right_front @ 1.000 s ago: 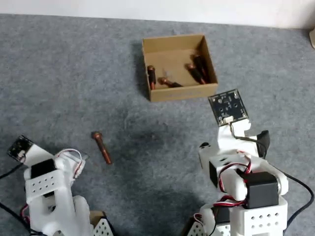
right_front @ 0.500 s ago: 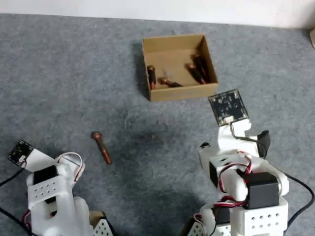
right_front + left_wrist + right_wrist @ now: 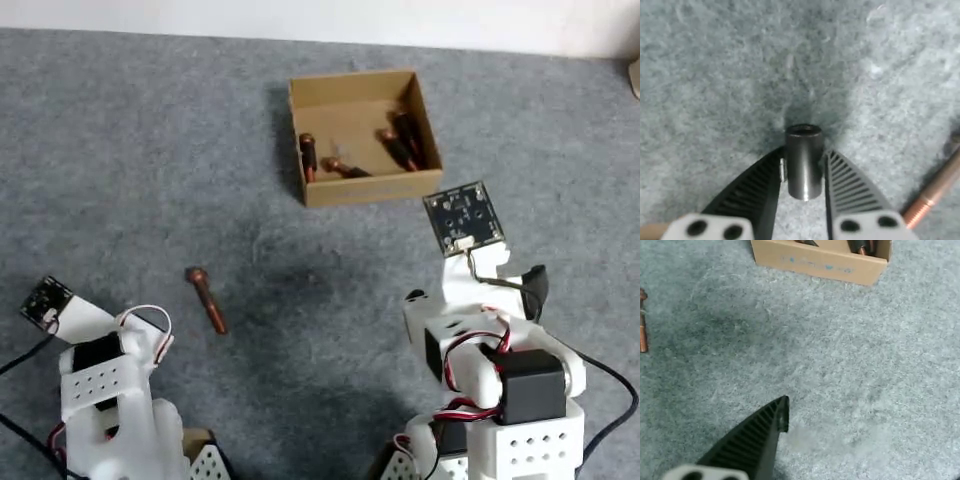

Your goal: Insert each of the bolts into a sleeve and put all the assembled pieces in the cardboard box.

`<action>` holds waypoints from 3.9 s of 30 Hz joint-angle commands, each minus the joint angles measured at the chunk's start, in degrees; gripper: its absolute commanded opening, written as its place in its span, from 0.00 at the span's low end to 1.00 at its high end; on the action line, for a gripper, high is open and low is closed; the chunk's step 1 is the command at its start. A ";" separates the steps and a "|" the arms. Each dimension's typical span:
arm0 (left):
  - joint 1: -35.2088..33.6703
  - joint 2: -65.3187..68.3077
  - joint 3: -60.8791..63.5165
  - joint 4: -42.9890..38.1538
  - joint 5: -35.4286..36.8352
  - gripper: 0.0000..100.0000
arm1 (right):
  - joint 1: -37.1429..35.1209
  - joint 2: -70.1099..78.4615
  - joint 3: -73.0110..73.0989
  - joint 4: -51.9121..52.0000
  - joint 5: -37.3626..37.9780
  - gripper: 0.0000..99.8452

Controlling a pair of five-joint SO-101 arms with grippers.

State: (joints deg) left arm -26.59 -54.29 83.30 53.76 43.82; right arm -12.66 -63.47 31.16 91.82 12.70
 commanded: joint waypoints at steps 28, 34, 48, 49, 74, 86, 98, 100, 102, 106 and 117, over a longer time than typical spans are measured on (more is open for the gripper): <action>-29.32 -0.31 -28.62 8.79 -0.18 0.01 | -40.57 43.47 -4.70 -29.49 -12.92 0.51; -33.80 -0.31 -28.88 8.79 -0.26 0.01 | -47.34 57.01 -16.48 -32.75 -20.04 0.51; -40.48 -0.31 -28.62 8.79 -0.26 0.01 | -50.15 86.64 -34.95 -35.74 -28.04 0.51; -40.48 -0.31 -28.62 8.79 -0.26 0.01 | -50.33 86.99 -35.47 -35.91 -28.04 0.51; -40.57 -0.31 -28.88 10.55 -0.35 0.01 | -47.43 98.42 -38.02 -43.91 -27.78 0.06; -39.87 -0.31 -28.88 10.37 -0.44 0.01 | -46.81 98.15 -38.02 -39.87 -27.60 0.01; -20.44 -0.40 -39.25 9.58 -18.29 0.01 | -41.98 86.99 -38.55 -31.69 -23.12 0.01; -16.75 -0.40 -41.45 9.41 -29.45 0.01 | -38.73 83.12 -38.20 -29.14 -21.63 0.01; -11.30 -0.40 -43.30 9.14 -42.37 0.01 | -35.30 78.02 -38.02 -26.68 -18.20 0.01; 7.08 -0.40 -46.46 9.93 -54.51 0.01 | -27.56 65.36 -37.67 -21.76 -14.07 0.01; 41.10 -6.90 -50.51 15.65 -59.87 0.01 | -21.85 23.34 -37.67 -14.20 -9.58 0.01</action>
State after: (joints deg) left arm 7.34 -56.22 33.80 69.32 -14.02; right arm -35.34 -29.10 -6.29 77.32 0.48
